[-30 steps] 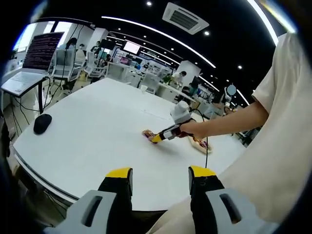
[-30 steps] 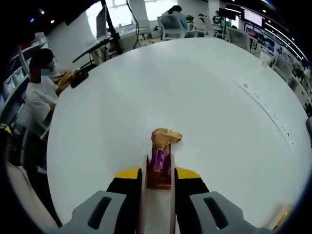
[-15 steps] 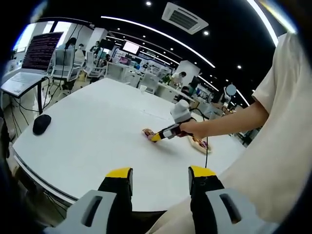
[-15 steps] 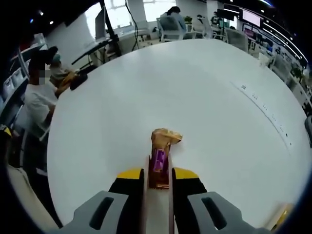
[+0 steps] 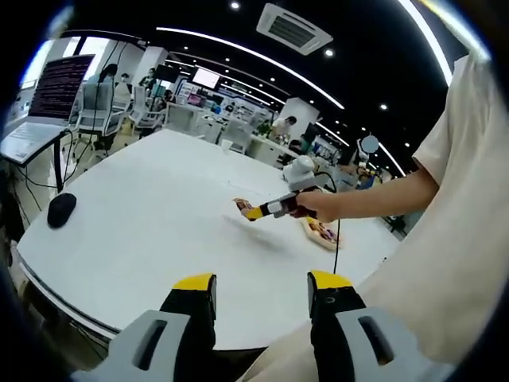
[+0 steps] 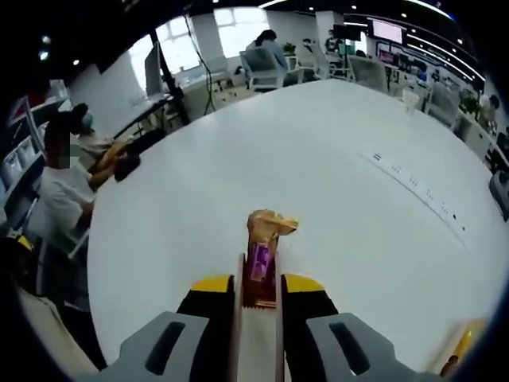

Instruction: Place the target food into the container with the food tongs after gripping and lifting it, then release it inside without dropping or visibly crushing the food.

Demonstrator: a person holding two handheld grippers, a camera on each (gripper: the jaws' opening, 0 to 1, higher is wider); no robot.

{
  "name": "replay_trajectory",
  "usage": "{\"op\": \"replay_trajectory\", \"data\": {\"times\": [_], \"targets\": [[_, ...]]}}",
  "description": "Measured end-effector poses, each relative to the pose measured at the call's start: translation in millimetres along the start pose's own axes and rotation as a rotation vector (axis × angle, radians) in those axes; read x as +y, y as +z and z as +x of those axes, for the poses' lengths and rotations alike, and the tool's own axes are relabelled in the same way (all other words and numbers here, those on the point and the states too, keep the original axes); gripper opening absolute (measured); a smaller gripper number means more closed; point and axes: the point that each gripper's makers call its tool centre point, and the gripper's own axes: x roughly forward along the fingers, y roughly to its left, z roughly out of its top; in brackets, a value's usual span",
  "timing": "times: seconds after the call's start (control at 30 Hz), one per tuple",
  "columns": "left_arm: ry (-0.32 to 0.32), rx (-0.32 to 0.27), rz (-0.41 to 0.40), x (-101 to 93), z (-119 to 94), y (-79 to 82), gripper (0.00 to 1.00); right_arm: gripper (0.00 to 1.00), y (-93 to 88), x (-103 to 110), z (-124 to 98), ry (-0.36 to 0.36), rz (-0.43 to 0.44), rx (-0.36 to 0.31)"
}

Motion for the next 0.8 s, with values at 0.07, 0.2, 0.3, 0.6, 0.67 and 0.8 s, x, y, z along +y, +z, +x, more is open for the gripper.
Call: {"op": "replay_trajectory", "data": {"times": [0.07,0.2,0.3,0.6,0.67,0.8], "targets": [[-0.007,0.002,0.006,-0.7,0.7,0.4,0.45,0.23,2.2,-0.1,-2.3,0.007,0.014,-0.024],[-0.023,0.006,0.017,-2.7,2.3,1.0,0.45,0.23,3.5,5.1,-11.9,0.005,-0.03,-0.037],[-0.036,0.009,0.023,-4.7,3.3,1.3,0.45,0.23,5.6,1.3,-16.8,-0.001,-0.013,-0.055],[-0.09,0.025,0.059,-12.3,7.8,2.7,0.45,0.23,10.5,-11.3,-45.5,-0.035,0.067,-0.122],[-0.1,0.027,0.066,-14.0,8.3,3.2,0.45,0.23,10.8,-14.3,-52.8,-0.048,0.078,-0.135],[-0.127,0.038,0.081,-17.9,10.2,3.8,0.45,0.23,10.9,-22.9,-64.9,-0.07,0.103,-0.161]]}}
